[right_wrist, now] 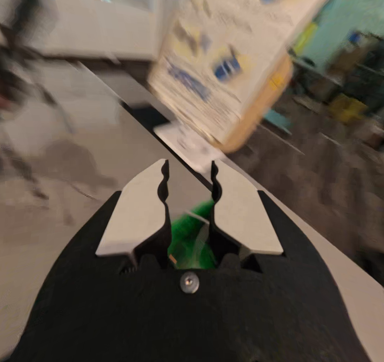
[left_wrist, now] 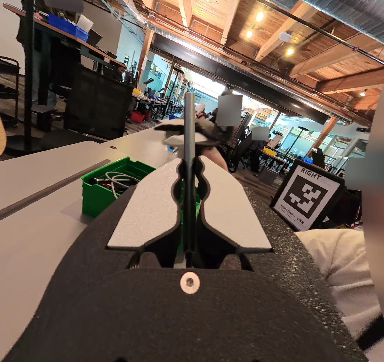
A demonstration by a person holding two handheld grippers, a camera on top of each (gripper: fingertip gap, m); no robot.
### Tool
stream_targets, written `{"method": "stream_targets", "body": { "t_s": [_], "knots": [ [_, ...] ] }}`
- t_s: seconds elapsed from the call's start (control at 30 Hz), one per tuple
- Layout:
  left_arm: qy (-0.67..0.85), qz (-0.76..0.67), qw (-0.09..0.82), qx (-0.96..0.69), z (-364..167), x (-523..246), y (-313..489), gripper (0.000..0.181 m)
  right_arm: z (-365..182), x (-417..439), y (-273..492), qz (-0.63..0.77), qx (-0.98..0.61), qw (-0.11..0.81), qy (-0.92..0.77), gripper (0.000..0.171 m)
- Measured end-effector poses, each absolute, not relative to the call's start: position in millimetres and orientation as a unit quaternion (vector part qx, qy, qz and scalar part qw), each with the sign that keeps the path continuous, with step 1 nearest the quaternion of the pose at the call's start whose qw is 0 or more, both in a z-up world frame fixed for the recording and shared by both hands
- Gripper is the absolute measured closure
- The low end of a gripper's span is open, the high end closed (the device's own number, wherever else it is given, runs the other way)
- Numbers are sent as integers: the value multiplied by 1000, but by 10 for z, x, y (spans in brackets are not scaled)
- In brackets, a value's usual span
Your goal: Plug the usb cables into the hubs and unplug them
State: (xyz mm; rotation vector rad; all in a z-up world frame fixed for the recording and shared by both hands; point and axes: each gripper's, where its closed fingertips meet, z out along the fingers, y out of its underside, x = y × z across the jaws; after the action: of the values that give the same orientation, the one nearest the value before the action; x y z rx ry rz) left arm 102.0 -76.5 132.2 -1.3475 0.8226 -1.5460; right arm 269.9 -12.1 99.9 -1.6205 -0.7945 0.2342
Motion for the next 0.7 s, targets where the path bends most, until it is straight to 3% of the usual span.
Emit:
{"method": "stream_targets", "body": {
  "t_s": [0.1,0.23,0.27,0.37,0.43,0.63,0.7],
  "knots": [
    [340,-618,440,-555,1239,1067,-744,171,1458,1872,-553,311,-610,635,-358,124],
    [370,-604,424,-564,1145,1163,-821,171,1309,1299,-582,398,-627,573,-346,110],
    [379,-600,418,-567,1123,1184,-847,171,1279,1244,-550,412,-628,568,-336,114],
    [384,-587,424,-573,1079,1195,-823,168,1256,1143,-700,513,-608,492,-352,159],
    [384,-613,407,-558,1121,1192,-865,169,1296,1183,-755,548,-598,466,-353,160],
    [352,-597,450,-564,1202,992,-669,145,1742,1917,-531,477,-535,638,-282,160],
    [364,-596,443,-562,1202,964,-699,154,1883,2448,-411,418,-518,714,-216,160]
  ]
}}
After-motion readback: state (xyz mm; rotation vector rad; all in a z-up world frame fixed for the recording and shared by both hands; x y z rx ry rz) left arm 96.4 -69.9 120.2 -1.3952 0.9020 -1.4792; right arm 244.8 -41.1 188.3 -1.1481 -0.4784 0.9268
